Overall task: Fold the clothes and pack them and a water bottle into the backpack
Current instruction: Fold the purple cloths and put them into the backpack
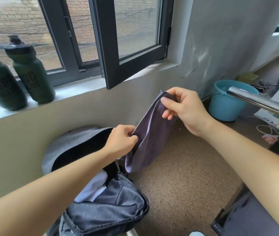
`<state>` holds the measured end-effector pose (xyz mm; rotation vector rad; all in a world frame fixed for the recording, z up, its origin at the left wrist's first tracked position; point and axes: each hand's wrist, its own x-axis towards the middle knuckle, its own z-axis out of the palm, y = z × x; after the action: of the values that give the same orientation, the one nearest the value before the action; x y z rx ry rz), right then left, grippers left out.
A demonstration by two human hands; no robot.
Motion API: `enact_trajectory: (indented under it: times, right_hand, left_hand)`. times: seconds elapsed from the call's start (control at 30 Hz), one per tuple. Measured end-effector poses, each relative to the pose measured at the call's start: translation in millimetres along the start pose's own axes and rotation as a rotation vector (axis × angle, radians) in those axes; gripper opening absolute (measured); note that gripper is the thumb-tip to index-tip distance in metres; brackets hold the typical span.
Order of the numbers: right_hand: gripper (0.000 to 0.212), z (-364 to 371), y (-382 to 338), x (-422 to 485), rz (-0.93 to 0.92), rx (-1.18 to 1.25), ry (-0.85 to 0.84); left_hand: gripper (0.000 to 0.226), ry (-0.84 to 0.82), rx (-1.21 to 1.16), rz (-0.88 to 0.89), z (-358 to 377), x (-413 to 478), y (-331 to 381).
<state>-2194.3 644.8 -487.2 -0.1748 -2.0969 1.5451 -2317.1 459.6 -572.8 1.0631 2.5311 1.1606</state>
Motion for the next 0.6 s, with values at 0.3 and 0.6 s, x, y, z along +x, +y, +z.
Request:
enact_trajectory:
  times: [0.3, 0.6]
  right_hand:
    - [0.014, -14, 8, 8, -0.002, 0.092, 0.054]
    - [0.009, -25, 18, 15, 0.017, 0.065, 0.146]
  left_hand:
    - [0.029, -0.273, -0.055, -0.345, 8, 5, -54]
    - [0.036, -0.384, -0.462, -0.602, 17, 3, -47]
